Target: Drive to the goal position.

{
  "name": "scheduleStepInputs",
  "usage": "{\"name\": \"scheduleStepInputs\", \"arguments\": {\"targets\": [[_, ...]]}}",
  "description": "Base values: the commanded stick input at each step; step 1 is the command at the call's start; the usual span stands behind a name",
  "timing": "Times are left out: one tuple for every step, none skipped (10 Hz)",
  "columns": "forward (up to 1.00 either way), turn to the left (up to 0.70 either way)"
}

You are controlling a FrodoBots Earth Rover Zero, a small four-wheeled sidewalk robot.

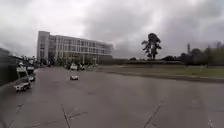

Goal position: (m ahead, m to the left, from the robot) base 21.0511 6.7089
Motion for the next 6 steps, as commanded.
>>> {"name": "scheduleStepInputs", "arguments": {"targets": [[0.7,0.35],[0.7,0.35],[0.7,0.35],[0.7,0.35],[0.7,0.35],[0.7,0.35]]}}
